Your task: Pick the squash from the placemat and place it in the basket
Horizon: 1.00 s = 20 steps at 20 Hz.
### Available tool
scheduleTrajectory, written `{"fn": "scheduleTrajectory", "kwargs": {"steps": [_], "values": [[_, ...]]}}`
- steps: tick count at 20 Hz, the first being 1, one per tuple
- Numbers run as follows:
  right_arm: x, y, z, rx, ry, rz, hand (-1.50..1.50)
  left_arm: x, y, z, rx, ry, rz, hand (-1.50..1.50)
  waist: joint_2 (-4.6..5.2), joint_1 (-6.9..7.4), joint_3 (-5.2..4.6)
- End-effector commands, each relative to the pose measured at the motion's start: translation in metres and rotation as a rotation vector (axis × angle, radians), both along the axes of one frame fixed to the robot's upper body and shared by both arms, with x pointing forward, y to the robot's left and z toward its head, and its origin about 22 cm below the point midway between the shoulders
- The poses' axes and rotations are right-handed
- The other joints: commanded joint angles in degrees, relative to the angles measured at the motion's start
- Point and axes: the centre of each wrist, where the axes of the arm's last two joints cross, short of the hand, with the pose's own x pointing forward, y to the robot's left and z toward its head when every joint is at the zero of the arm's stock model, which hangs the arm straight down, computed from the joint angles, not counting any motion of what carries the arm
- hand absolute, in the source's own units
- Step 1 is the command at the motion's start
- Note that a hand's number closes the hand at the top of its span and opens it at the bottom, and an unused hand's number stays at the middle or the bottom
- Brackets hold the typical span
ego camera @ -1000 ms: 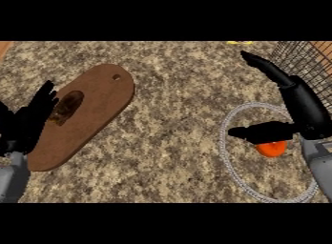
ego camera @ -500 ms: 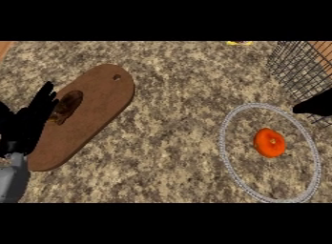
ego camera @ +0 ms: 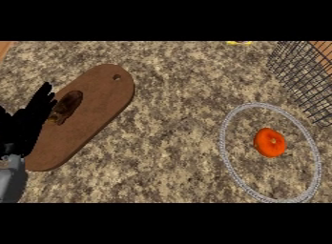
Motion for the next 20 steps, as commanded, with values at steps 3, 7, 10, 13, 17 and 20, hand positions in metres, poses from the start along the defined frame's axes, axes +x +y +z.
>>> {"fn": "scheduleTrajectory", "kwargs": {"steps": [3,7,10,13,17,20], "values": [[-0.019,-0.04,0.006,0.095,0.089,0.042,-1.5,-0.001,-0.011,-0.005,-0.002,-0.003,0.009,0.0,0.13,-0.33,0.09],[-0.045,-0.062,-0.023,0.163,0.032,0.04,-1.5,0.009,-0.006,0.015,-0.011,-0.005,0.02,0.0,0.1,-0.91,0.15],[-0.061,-0.062,-0.034,0.219,-0.035,0.026,-1.5,0.01,0.004,0.002,-0.004,0.003,0.015,0.0,0.2,-0.83,0.11],[-0.078,-0.073,-0.061,0.248,-0.048,0.037,-1.5,-0.007,0.013,-0.002,0.007,-0.006,-0.009,0.0,0.14,-0.64,0.13],[-0.081,-0.06,-0.114,0.242,-0.058,0.024,-1.5,0.011,-0.001,0.002,-0.02,-0.001,-0.008,0.0,0.41,-0.26,0.14],[-0.068,-0.054,-0.133,0.256,-0.103,0.011,-1.5,0.017,0.0,0.01,-0.017,0.011,-0.005,0.0,0.4,0.28,0.12]]}}
